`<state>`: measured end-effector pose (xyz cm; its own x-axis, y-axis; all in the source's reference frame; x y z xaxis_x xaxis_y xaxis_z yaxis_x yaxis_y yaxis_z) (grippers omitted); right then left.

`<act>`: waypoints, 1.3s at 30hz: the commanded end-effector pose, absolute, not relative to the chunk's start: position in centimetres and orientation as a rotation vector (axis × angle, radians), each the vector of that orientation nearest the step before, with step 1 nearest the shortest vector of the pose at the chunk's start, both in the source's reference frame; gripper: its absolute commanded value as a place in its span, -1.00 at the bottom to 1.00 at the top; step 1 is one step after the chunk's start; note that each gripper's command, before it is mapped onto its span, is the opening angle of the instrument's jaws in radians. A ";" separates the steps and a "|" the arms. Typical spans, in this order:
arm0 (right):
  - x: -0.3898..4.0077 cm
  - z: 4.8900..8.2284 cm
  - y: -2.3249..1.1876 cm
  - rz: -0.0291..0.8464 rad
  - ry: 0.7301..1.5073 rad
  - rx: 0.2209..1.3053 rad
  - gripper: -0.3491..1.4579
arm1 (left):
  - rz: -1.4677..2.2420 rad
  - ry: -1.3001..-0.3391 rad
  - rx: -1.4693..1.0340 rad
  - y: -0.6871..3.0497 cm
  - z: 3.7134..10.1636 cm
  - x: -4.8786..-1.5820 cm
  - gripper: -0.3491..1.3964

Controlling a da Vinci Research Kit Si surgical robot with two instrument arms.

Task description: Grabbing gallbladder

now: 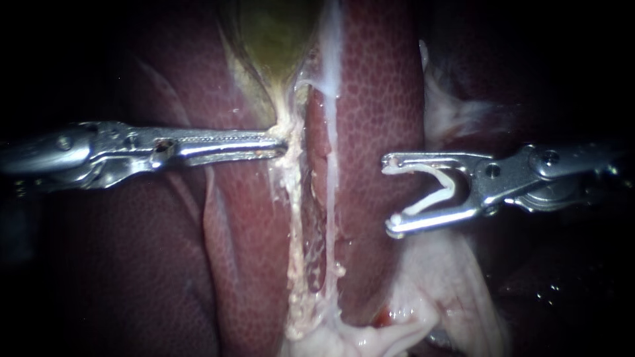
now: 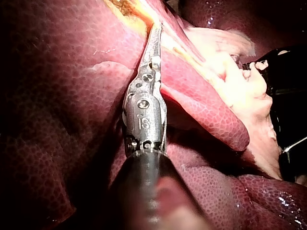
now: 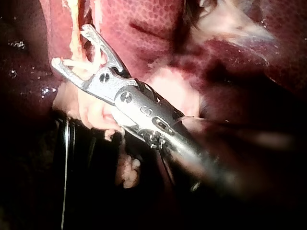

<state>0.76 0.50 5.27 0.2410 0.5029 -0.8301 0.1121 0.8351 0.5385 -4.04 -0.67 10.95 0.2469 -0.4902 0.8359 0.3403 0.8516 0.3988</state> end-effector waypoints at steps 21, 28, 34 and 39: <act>0.75 5.29 0.50 0.287 1.318 0.559 0.03 | -0.638 -1.224 0.149 -0.36 10.19 -3.55 -1.00; 0.75 5.29 0.51 0.287 1.318 0.559 0.03 | -0.657 -1.230 0.140 -0.33 10.05 -3.47 -1.00; 0.75 5.29 0.50 0.287 1.318 0.559 0.03 | -0.658 -1.229 0.139 -0.34 10.04 -3.44 -1.00; 0.75 5.29 0.50 0.287 1.318 0.559 0.03 | -0.659 -1.228 0.138 -0.34 10.05 -3.45 -1.00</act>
<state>0.75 0.51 5.29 0.2413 0.5028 -0.8300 0.1118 0.8352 0.5384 -3.44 -0.34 10.04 0.1772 -0.5356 0.8257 0.3922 0.8079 0.4399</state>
